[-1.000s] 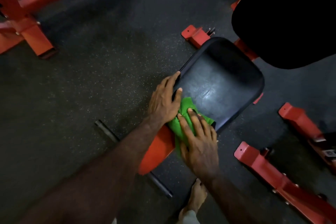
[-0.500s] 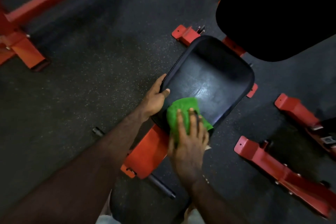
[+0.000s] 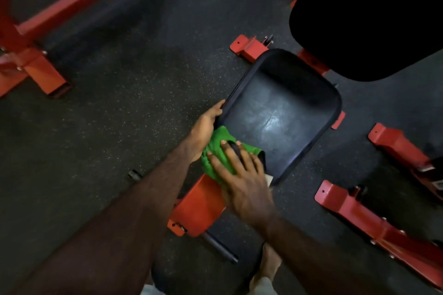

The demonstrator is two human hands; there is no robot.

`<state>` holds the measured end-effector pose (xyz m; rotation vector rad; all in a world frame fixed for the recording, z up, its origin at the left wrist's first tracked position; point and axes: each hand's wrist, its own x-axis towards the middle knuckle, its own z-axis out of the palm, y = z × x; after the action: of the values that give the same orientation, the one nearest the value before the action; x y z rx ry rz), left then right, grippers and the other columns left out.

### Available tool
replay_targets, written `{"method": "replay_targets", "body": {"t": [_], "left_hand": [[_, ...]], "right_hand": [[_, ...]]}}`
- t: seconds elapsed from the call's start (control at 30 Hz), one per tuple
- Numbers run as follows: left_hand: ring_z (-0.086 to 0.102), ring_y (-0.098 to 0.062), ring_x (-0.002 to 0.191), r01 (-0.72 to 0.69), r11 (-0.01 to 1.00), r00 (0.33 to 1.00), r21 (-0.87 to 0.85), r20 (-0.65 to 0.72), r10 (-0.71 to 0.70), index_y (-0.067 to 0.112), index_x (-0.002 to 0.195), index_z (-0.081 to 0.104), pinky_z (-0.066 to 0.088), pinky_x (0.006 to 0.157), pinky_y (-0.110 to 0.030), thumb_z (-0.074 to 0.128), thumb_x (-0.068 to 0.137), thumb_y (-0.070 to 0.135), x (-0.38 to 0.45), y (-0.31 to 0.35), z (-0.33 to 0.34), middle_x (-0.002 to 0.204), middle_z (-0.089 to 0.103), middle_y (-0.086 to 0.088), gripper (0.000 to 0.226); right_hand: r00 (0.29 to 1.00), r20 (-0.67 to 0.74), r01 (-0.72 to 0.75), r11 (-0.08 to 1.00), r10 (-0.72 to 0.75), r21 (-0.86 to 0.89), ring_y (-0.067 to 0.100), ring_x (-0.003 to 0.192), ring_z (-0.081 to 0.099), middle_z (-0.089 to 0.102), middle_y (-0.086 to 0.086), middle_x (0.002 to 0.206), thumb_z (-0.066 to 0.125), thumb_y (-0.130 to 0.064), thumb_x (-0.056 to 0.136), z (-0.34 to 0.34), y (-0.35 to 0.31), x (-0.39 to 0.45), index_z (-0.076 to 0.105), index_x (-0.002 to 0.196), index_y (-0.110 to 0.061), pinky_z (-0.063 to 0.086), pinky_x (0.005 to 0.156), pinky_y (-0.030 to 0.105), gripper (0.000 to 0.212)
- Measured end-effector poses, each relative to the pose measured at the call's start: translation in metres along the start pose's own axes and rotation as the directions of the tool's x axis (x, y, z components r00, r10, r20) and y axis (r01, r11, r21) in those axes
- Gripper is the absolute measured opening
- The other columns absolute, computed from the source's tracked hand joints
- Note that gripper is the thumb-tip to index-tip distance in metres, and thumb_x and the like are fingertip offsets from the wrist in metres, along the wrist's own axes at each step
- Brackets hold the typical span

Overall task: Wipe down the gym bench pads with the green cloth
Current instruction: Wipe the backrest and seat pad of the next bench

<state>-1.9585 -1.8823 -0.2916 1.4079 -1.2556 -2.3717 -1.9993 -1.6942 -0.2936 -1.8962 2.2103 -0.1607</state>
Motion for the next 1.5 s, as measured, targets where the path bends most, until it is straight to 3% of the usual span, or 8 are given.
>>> {"method": "replay_targets", "body": {"t": [0.2, 0.37, 0.53, 0.87, 1.0, 1.13, 1.3, 1.5], "left_hand": [[0.066, -0.02, 0.122, 0.139, 0.975, 0.985, -0.174, 0.13, -0.117, 0.027, 0.148, 0.054, 0.049, 0.103, -0.036, 0.025, 0.103, 0.054, 0.001, 0.005, -0.023, 0.134, 0.069, -0.004, 0.06], [0.07, -0.028, 0.104, 0.17, 0.932, 0.982, -0.322, 0.133, -0.133, 0.024, 0.143, 0.06, 0.055, 0.09, -0.038, 0.03, 0.099, 0.057, 0.0, 0.0, -0.03, 0.121, 0.071, -0.015, 0.062], [0.073, -0.019, 0.096, 0.115, 0.954, 0.99, -0.278, 0.106, -0.089, 0.012, 0.14, 0.061, 0.058, 0.079, -0.028, 0.024, 0.105, 0.04, 0.003, -0.006, -0.024, 0.115, 0.074, -0.011, 0.058], [0.055, -0.018, 0.135, -0.147, 0.987, 0.972, 0.058, -0.175, 0.155, 0.014, 0.143, 0.06, 0.036, 0.122, -0.039, 0.044, 0.102, 0.037, 0.001, -0.039, 0.0, 0.143, 0.062, -0.005, 0.049], [0.039, -0.018, 0.147, -0.361, 0.578, 0.784, 0.732, -0.098, 0.613, 0.014, 0.16, 0.036, 0.028, 0.123, -0.032, 0.044, 0.101, 0.023, -0.015, -0.069, 0.007, 0.162, 0.042, -0.003, 0.059], [0.032, -0.021, 0.152, -0.33, 0.407, 0.743, 0.852, -0.032, 0.668, 0.011, 0.163, 0.026, 0.03, 0.123, -0.038, 0.036, 0.106, 0.023, -0.02, -0.075, 0.007, 0.168, 0.029, -0.005, 0.059], [0.023, -0.023, 0.156, -0.264, 0.236, 0.739, 0.935, 0.039, 0.672, 0.016, 0.163, 0.026, 0.024, 0.126, -0.041, 0.036, 0.11, 0.021, -0.026, -0.066, 0.018, 0.17, 0.025, -0.003, 0.054], [0.017, -0.024, 0.158, -0.314, 0.146, 0.738, 0.938, 0.144, 0.659, 0.02, 0.164, 0.025, 0.012, 0.129, -0.042, 0.041, 0.096, 0.021, -0.022, -0.043, 0.044, 0.171, 0.02, -0.003, 0.069]], "right_hand": [[0.83, -0.114, -0.526, 0.835, 0.545, 0.161, 0.035, 0.154, 0.026, 0.028, 0.008, 0.168, 0.061, -0.038, 0.089, -0.017, 0.005, 0.046, 0.037, 0.158, -0.032, 0.027, 0.121, 0.058, 0.073], [0.994, -0.021, 0.109, 0.994, -0.11, -0.01, 0.036, 0.151, 0.034, 0.035, 0.005, 0.167, 0.056, -0.043, 0.093, -0.015, 0.029, 0.047, 0.042, 0.157, -0.032, 0.033, 0.117, 0.058, 0.066], [0.923, -0.127, -0.353, 0.93, 0.364, 0.098, 0.034, 0.151, 0.034, 0.034, 0.005, 0.166, 0.052, -0.044, 0.086, -0.022, 0.027, 0.075, 0.045, 0.155, -0.032, 0.032, 0.118, 0.058, 0.07], [0.923, -0.17, -0.34, 0.938, 0.346, 0.068, 0.037, 0.144, 0.043, 0.039, 0.01, 0.163, 0.059, -0.043, 0.092, -0.033, 0.069, 0.087, 0.047, 0.152, -0.026, 0.038, 0.113, 0.057, 0.063], [0.903, -0.128, -0.397, 0.911, 0.409, 0.115, 0.036, 0.154, 0.028, 0.028, 0.01, 0.168, 0.054, -0.046, 0.099, -0.022, 0.024, 0.055, 0.037, 0.158, -0.028, 0.026, 0.123, 0.058, 0.063], [0.992, -0.03, -0.12, 0.992, 0.119, -0.038, 0.036, 0.15, 0.036, 0.029, 0.008, 0.168, 0.049, -0.049, 0.098, -0.033, 0.07, 0.039, 0.032, 0.16, -0.031, 0.035, 0.117, 0.057, 0.067], [0.774, -0.17, -0.587, 0.792, 0.609, 0.165, 0.036, 0.149, 0.035, 0.028, 0.008, 0.168, 0.055, -0.04, 0.092, -0.029, 0.062, 0.052, 0.037, 0.157, -0.027, 0.031, 0.12, 0.055, 0.069], [0.959, -0.096, -0.269, 0.963, 0.265, -0.026, 0.037, 0.146, 0.041, 0.034, 0.01, 0.166, 0.05, -0.045, 0.093, -0.03, 0.086, 0.018, 0.038, 0.157, -0.03, 0.036, 0.116, 0.056, 0.068]]}}
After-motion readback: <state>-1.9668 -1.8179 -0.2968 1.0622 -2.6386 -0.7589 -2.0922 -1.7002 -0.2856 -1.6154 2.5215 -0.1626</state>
